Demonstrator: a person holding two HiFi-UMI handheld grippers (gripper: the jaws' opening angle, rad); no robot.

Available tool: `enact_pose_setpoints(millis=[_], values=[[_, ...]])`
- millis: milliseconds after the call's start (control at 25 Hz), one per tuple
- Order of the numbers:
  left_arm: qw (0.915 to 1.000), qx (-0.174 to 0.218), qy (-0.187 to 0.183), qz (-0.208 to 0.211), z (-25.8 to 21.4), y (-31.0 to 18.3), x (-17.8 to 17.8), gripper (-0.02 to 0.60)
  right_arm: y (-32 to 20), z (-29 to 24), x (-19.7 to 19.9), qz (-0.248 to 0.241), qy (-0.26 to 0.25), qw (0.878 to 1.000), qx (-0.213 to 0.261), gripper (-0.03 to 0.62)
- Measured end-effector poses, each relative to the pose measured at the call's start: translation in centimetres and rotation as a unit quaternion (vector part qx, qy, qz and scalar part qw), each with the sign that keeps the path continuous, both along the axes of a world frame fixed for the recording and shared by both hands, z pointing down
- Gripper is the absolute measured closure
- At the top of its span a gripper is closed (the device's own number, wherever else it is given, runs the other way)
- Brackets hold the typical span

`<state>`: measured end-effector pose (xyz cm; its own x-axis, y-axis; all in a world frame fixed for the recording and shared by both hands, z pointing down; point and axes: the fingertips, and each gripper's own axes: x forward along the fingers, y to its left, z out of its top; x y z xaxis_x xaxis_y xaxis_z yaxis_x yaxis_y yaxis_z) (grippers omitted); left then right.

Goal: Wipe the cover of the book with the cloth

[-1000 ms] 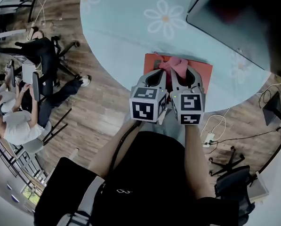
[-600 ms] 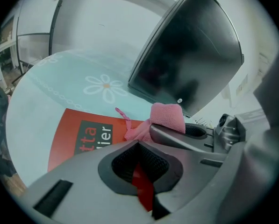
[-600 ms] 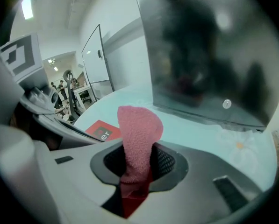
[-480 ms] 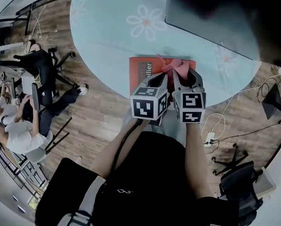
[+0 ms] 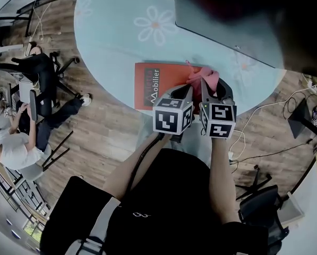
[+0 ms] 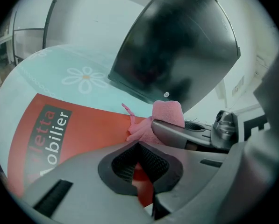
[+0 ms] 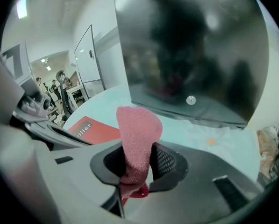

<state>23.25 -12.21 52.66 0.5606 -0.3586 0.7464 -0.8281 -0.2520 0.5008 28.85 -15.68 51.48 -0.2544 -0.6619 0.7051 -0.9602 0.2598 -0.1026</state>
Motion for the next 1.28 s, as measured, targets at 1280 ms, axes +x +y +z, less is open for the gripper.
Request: enact_pose_setpoints(millis=[1280], values=[[0.9888, 0.051, -0.028, -0.137, -3.8, 0.8, -13.2, 0.572, 0.8, -7.7, -12.9, -0.059, -0.180, 0.980, 0.058, 0.500]])
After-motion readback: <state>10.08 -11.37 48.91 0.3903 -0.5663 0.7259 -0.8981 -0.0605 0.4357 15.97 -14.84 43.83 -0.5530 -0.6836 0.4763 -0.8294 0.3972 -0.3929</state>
